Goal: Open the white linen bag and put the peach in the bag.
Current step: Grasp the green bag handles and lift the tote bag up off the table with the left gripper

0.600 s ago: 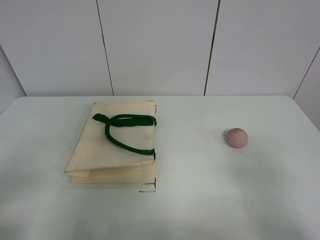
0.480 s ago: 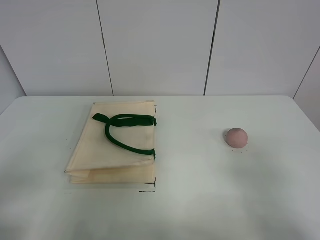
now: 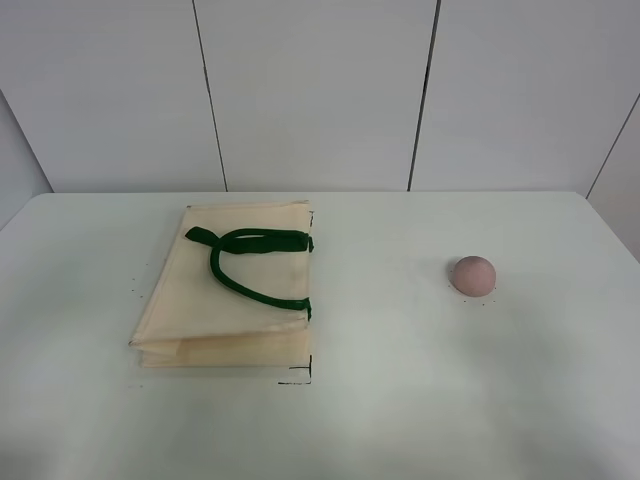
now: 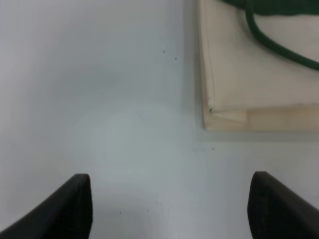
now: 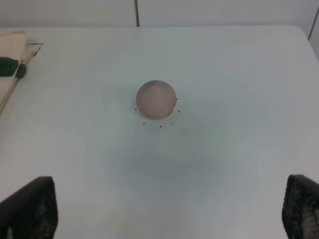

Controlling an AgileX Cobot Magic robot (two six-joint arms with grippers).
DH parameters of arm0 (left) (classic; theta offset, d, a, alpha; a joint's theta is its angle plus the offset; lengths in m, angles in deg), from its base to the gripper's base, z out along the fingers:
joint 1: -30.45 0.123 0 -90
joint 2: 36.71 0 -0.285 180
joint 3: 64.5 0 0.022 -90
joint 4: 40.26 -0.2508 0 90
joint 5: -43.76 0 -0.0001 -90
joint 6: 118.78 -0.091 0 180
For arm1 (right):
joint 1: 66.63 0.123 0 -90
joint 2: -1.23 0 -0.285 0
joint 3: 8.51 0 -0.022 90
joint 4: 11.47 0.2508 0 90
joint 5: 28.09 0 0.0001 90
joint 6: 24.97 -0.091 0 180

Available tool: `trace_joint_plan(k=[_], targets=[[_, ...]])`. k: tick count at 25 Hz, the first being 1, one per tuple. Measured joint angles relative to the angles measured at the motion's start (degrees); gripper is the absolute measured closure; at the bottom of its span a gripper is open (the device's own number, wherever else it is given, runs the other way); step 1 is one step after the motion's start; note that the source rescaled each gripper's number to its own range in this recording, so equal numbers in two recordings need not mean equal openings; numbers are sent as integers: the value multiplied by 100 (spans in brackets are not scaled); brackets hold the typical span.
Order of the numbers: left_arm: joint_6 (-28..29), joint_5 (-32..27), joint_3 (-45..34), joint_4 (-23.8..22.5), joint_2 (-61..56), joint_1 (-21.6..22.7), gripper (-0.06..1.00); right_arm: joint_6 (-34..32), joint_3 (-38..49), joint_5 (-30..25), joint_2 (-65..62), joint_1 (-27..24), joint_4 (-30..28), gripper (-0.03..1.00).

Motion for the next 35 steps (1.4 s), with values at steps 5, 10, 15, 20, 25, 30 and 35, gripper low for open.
trace_joint_plan(k=[5, 10, 15, 20, 25, 30, 35], targets=[[101, 27, 1339, 0, 2329, 0, 1, 0, 0, 0, 0, 0, 0, -3], [54, 214, 2460, 0, 4196, 0, 1, 0, 0, 0, 0, 0, 0, -3], [43, 219, 3811, 0, 6201, 0, 1, 0, 0, 0, 0, 0, 0, -3], [385, 45, 4693, 48, 7560, -186, 1, 0, 0, 0, 0, 0, 0, -3], [797, 139, 4905, 304, 8191, -860, 1, 0, 0, 0, 0, 0, 0, -3], [1147, 618, 4905, 400, 8711, -1433, 1, 0, 0, 0, 0, 0, 0, -3], [1215, 959, 4908, 452, 9242, -1540, 1, 0, 0, 0, 0, 0, 0, -3]])
